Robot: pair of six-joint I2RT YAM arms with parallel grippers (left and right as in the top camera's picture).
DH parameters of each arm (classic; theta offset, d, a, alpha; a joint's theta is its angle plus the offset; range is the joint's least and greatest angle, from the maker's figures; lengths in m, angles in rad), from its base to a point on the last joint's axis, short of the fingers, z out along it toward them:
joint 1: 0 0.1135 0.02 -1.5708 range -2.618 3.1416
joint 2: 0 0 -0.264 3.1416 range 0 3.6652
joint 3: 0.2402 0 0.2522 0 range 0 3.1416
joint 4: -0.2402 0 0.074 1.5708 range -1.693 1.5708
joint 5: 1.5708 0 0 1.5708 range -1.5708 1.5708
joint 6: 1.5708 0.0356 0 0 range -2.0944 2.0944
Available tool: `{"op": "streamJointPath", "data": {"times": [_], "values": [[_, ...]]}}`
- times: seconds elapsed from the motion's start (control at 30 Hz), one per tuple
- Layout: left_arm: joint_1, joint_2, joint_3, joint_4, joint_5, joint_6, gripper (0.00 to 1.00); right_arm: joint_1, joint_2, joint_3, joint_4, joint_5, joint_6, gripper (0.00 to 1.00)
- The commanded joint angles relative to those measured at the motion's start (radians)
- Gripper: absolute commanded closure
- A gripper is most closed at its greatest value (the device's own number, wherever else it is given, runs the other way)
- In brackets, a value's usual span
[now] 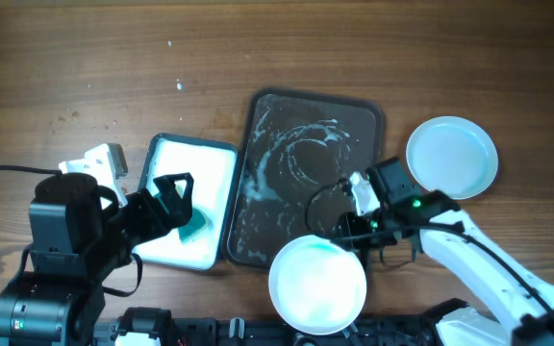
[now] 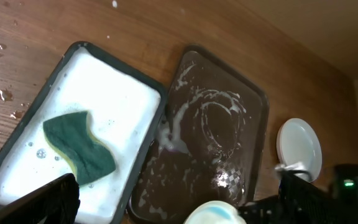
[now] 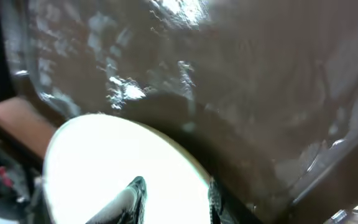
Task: Clean dirty plates on tray and stack at the side
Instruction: 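Grip the rim of the last white plate on the tray with the right gripper, then carry the plate right and stack it on the cleaned plates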
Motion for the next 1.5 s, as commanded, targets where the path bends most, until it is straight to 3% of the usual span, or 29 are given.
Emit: {"op": "streamJointPath", "data": {"times": [0.0, 0.1, 0.17, 0.2, 0.3, 0.57, 0.63, 0.7, 0.87, 1.0, 1.03, 1.1, 1.13, 1.3, 1.4, 1.47], "values": [[0.005, -0.001, 0.011, 0.002, 0.008, 0.008, 0.00, 0.024, -0.053, 0.116, -0.047, 0.072, -0.112, 0.66], [0.005, -0.001, 0.011, 0.002, 0.008, 0.008, 0.00, 0.043, -0.038, 0.079, -0.033, 0.076, -0.153, 0.62], [0.005, -0.001, 0.011, 0.002, 0.008, 0.008, 0.00, 0.057, -0.017, 0.039, -0.014, 0.077, -0.174, 0.55], [0.005, -0.001, 0.011, 0.002, 0.008, 0.008, 0.00, 0.061, -0.002, 0.012, 0.024, 0.060, -0.159, 0.47], [0.005, -0.001, 0.011, 0.002, 0.008, 0.008, 0.00, 0.063, 0.048, -0.028, 0.104, 0.056, -0.158, 0.47], [0.005, -0.001, 0.011, 0.002, 0.008, 0.008, 0.00, 0.063, 0.144, -0.034, 0.101, -0.035, -0.128, 0.74], [0.005, -0.001, 0.011, 0.002, 0.008, 0.008, 0.00, 0.063, 0.143, -0.034, 0.102, -0.034, -0.083, 0.76], [0.005, -0.001, 0.011, 0.002, 0.008, 0.008, 0.00, 0.062, 0.143, -0.034, 0.121, -0.021, -0.055, 0.96], [0.005, -0.001, 0.011, 0.002, 0.008, 0.008, 0.00, 0.061, 0.135, -0.012, 0.165, 0.198, 0.161, 0.96], [0.005, -0.001, 0.011, 0.002, 0.008, 0.008, 0.00, 0.060, 0.095, 0.057, 0.164, 0.194, 0.140, 0.96], [0.005, -0.001, 0.011, 0.002, 0.008, 0.008, 0.00, 0.060, 0.086, 0.073, 0.169, 0.126, 0.074, 0.96], [0.005, -0.001, 0.011, 0.002, 0.008, 0.008, 0.00, 0.070, 0.090, 0.078, 0.148, -0.016, -0.044, 0.72], [0.005, -0.001, 0.011, 0.002, 0.008, 0.008, 0.00, 0.082, 0.095, 0.077, 0.126, -0.025, -0.055, 0.66], [0.005, -0.001, 0.011, 0.002, 0.008, 0.008, 0.00, 0.283, 0.142, 0.050, 0.164, 0.040, -0.109, 0.49], [0.005, -0.001, 0.011, 0.002, 0.008, 0.008, 0.00, 0.376, 0.194, 0.050, 0.167, 0.280, -0.012, 0.46], [0.005, -0.001, 0.011, 0.002, 0.008, 0.008, 0.00, 0.392, 0.236, 0.050, 0.177, 0.383, 0.072, 0.64]]}}
